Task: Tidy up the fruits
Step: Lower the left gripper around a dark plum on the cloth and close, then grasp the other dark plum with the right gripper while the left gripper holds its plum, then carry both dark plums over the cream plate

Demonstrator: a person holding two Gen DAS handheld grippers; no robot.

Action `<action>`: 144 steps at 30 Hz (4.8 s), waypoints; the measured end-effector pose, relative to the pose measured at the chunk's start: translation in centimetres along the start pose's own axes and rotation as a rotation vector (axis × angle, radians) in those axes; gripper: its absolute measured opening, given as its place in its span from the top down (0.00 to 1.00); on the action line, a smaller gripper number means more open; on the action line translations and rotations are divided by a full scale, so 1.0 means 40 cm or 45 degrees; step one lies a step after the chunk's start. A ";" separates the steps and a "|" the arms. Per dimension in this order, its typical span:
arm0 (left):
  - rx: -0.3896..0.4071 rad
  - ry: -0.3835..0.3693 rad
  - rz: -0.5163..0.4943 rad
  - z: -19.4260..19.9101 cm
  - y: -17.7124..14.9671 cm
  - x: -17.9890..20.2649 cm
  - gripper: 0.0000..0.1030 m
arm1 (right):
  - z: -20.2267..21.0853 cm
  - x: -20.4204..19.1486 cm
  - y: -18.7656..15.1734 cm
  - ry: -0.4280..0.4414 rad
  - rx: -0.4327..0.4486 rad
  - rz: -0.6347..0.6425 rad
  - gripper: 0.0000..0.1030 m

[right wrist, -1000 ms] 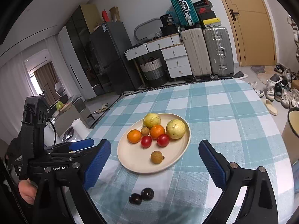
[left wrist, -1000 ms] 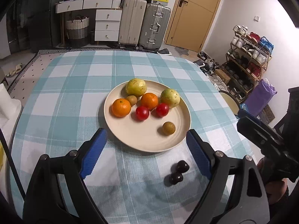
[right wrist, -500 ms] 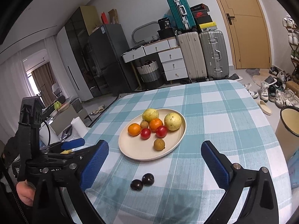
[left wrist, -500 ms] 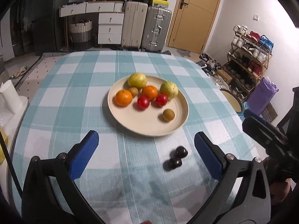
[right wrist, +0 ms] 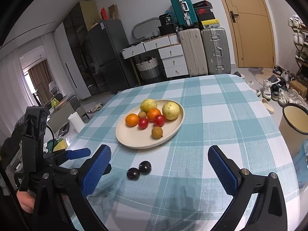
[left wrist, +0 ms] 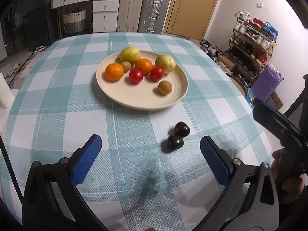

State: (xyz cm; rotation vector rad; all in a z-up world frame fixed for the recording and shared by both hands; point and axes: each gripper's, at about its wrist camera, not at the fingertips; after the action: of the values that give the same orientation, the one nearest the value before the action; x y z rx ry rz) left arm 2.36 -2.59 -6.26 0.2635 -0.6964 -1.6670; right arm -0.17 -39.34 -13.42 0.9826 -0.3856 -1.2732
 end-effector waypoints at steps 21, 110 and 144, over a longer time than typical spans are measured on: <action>-0.161 -0.144 -0.111 -0.135 -0.002 0.049 0.47 | -0.071 0.059 -0.048 -0.019 -0.134 -0.079 0.00; 0.054 -0.276 0.182 -0.015 0.130 -0.194 0.79 | -0.241 -0.078 0.025 0.223 -0.298 0.022 0.76; -0.022 -0.290 0.236 -0.211 0.258 -0.217 0.79 | -0.437 -0.075 0.166 0.183 -0.320 0.126 0.75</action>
State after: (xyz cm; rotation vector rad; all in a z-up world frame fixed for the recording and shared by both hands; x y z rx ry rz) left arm 17.25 2.48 -8.76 -0.0050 -0.8495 -1.5380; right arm 15.75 -29.81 -17.17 0.8246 -0.1563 -1.1230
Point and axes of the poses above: each gripper's, at about its wrist camera, not at the fingertips, and z roughly against the way its jaws point, x to its right, y to its top, and after that the axes turned 3 degrees about -x, right-handed
